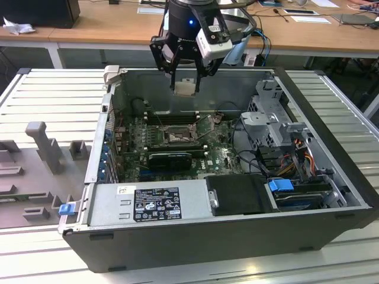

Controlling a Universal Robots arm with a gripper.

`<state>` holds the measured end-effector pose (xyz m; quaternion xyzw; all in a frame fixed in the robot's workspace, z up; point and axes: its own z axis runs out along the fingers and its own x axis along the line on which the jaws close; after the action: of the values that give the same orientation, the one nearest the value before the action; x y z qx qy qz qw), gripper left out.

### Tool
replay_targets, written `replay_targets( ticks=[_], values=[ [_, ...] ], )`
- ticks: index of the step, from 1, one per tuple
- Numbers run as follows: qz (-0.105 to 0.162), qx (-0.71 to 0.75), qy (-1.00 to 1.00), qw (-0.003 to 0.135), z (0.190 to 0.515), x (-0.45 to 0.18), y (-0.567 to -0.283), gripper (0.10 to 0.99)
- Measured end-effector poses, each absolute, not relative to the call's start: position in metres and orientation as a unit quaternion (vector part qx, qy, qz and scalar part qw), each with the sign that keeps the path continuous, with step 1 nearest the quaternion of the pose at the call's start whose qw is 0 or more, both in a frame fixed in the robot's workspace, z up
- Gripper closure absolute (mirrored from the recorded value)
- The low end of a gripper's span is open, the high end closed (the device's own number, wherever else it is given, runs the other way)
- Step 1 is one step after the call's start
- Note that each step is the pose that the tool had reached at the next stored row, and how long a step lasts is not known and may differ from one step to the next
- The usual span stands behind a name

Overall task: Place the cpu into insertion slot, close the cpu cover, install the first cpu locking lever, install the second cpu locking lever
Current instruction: 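Place the cpu into insertion slot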

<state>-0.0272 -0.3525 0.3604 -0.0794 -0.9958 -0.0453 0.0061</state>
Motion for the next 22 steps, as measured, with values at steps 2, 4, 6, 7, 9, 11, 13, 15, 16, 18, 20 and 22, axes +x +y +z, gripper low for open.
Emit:
replay_targets(
  ticks=[2,4,6,7,9,11,13,15,16,18,20,22],
  values=[
    [-0.045,-0.079,-0.996,0.006,0.3598,-0.0272,-0.3526,0.557],
    [-0.045,-0.081,-0.996,0.006,0.3595,-0.0272,-0.3526,0.557],
    [-0.045,-0.084,-0.995,0.006,0.3595,-0.0272,-0.3526,0.557],
    [-0.045,-0.087,-0.995,0.006,0.3594,-0.0272,-0.3526,0.557],
    [-0.045,-0.090,-0.995,0.006,0.3594,-0.0272,-0.3526,0.557],
    [-0.045,-0.093,-0.995,0.005,0.3593,-0.0272,-0.3526,0.557],
    [-0.045,-0.096,-0.994,0.005,0.3593,-0.0272,-0.3525,0.557],
    [-0.045,-0.099,-0.994,0.005,0.3593,-0.0272,-0.3526,0.557],
    [-0.045,-0.100,-0.994,0.005,0.3593,-0.0272,-0.3525,0.557],
    [-0.046,-0.105,-0.993,0.005,0.3592,-0.0272,-0.3525,0.557],
    [-0.046,-0.110,-0.993,0.005,0.3592,-0.0272,-0.3525,0.557],
    [-0.046,-0.119,-0.992,0.004,0.3592,-0.0272,-0.3525,0.557]
  ],
)
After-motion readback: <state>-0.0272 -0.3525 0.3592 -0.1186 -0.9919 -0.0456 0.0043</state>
